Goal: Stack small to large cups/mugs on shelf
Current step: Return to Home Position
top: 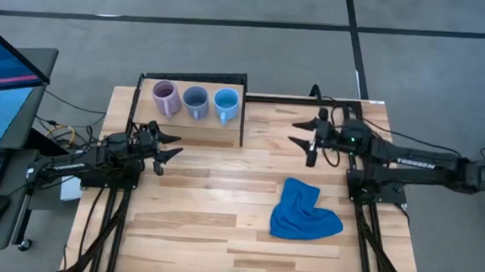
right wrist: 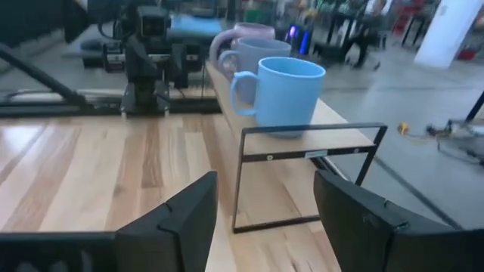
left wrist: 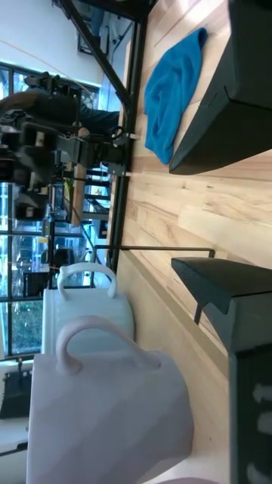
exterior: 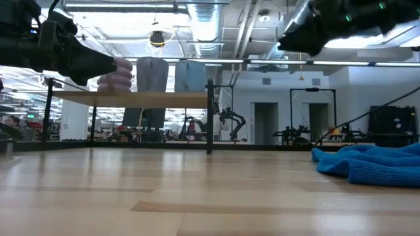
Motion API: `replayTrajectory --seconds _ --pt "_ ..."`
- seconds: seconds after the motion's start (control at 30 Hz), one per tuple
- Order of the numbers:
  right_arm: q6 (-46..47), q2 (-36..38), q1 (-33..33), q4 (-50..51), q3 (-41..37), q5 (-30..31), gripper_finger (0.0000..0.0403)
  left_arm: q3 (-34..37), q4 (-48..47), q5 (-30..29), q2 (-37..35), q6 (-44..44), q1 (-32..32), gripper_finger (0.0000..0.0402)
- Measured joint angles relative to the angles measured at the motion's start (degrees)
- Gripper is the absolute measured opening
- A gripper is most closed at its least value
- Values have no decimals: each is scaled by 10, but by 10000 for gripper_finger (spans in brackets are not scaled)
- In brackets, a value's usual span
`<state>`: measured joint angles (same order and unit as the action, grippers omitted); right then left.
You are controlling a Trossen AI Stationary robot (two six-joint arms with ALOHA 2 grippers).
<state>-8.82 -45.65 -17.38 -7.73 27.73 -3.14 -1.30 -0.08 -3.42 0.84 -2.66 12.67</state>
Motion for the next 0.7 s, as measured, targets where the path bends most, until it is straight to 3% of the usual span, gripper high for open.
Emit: replayTrajectory --seconds 0.13,0.27,0.7 --pt "35 34 -15 -109 -98 0 242 0 0 0 0 0 0 180" --pt "71 58 -32 -140 -163 0 242 0 0 0 0 0 0 180" --pt "120 76 -49 -262 -273 -2 242 0 0 0 0 0 0 180"
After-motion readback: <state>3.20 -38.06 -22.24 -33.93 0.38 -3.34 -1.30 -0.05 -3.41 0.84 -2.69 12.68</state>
